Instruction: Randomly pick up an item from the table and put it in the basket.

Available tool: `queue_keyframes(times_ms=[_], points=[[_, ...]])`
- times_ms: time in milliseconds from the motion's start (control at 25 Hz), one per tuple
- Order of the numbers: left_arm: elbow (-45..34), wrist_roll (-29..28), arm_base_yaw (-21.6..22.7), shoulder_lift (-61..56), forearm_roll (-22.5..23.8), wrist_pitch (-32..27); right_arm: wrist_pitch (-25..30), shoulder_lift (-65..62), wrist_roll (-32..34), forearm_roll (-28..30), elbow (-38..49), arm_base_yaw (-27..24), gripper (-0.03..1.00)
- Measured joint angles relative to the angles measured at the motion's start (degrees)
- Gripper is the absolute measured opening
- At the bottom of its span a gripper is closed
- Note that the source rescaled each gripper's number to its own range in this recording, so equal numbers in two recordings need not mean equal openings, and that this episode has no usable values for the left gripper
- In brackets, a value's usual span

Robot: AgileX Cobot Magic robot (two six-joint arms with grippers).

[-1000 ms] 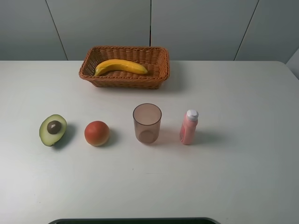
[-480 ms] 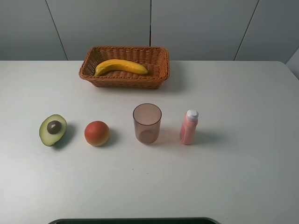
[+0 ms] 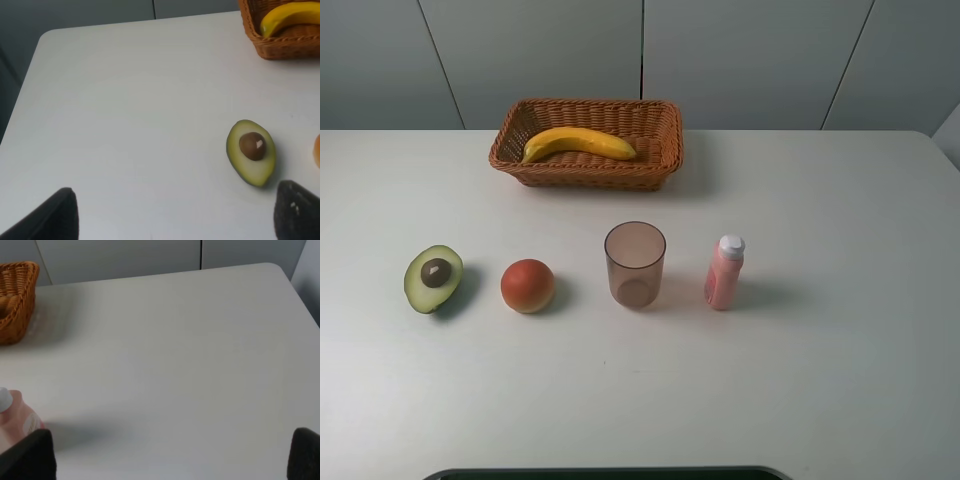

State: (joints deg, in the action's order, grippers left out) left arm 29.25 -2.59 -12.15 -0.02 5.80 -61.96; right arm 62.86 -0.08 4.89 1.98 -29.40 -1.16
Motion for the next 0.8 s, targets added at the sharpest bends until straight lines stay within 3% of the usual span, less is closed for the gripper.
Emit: queue_keyframes(times_ms=[800], points=[[0.0,0.0,0.0,0.0,0.0,0.0,0.0,0.0,-0.1,0.0,0.0,0.0,1.0]])
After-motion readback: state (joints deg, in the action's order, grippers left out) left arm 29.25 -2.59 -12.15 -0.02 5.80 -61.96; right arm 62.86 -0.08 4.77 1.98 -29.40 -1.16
